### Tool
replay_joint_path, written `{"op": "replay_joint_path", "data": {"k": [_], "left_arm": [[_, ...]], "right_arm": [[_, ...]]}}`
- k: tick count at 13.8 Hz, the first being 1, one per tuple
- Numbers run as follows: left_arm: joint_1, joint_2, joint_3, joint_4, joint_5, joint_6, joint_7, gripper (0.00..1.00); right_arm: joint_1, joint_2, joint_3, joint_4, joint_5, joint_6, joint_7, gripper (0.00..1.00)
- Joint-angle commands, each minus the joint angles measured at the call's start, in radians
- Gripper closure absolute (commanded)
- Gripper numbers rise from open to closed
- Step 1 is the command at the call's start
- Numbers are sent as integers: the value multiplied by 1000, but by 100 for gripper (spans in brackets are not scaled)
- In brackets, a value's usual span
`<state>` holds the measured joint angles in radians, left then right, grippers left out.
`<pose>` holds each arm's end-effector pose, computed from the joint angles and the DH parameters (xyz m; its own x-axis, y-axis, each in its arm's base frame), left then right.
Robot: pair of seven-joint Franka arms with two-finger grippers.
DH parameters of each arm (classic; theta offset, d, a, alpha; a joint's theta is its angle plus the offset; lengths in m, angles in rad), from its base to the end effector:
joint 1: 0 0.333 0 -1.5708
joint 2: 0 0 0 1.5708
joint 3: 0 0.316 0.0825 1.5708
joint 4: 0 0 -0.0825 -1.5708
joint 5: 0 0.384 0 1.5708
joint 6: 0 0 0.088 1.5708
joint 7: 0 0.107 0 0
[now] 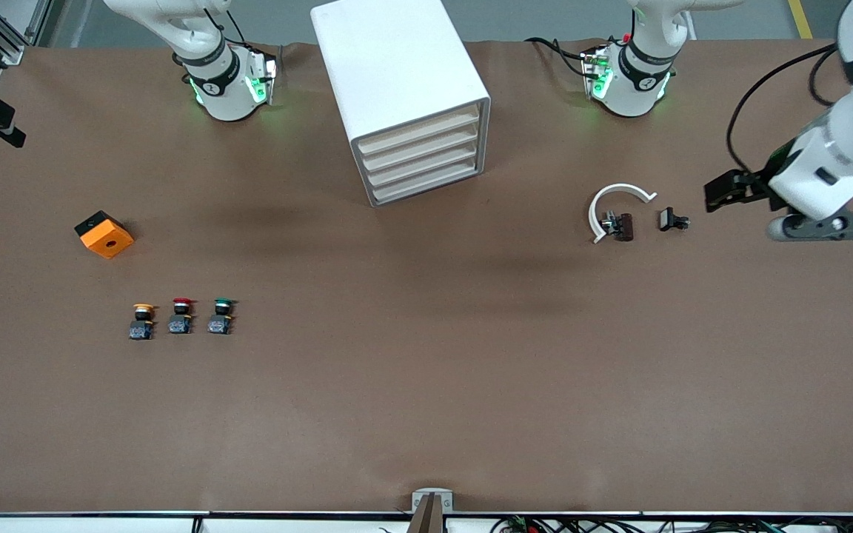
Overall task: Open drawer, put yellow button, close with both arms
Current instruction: 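Move the left gripper toward the white cabinet's drawer handle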
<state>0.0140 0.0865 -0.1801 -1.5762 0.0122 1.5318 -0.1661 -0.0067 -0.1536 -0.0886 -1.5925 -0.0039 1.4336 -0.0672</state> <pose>0.5654 -0.0893 0.5708 0.9918 0.0005 -0.1279 -0.0018 -0.9998 -0.0181 0.4880 -0.0513 0.6824 0.9996 -0.0275 -0.0052 -0.0276 -0.9996 -0.0101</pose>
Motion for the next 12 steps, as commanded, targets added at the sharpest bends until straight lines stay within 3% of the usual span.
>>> {"op": "replay_joint_path", "data": {"k": [1, 4, 7, 12], "left_arm": [[-6, 53, -48, 21, -8, 22, -50, 0], [-11, 88, -116, -14, -52, 94, -21, 0], [-17, 113, -150, -44, -194, 172, 1, 0], [-144, 206, -159, -33, -273, 298, -219, 0]], "right_arm": [[5, -24, 0, -18, -13, 2, 3, 0], [5, -24, 0, -20, -13, 2, 3, 0], [4, -24, 0, -20, -13, 1, 3, 0], [4, -23, 0, -20, -13, 2, 3, 0]]}}
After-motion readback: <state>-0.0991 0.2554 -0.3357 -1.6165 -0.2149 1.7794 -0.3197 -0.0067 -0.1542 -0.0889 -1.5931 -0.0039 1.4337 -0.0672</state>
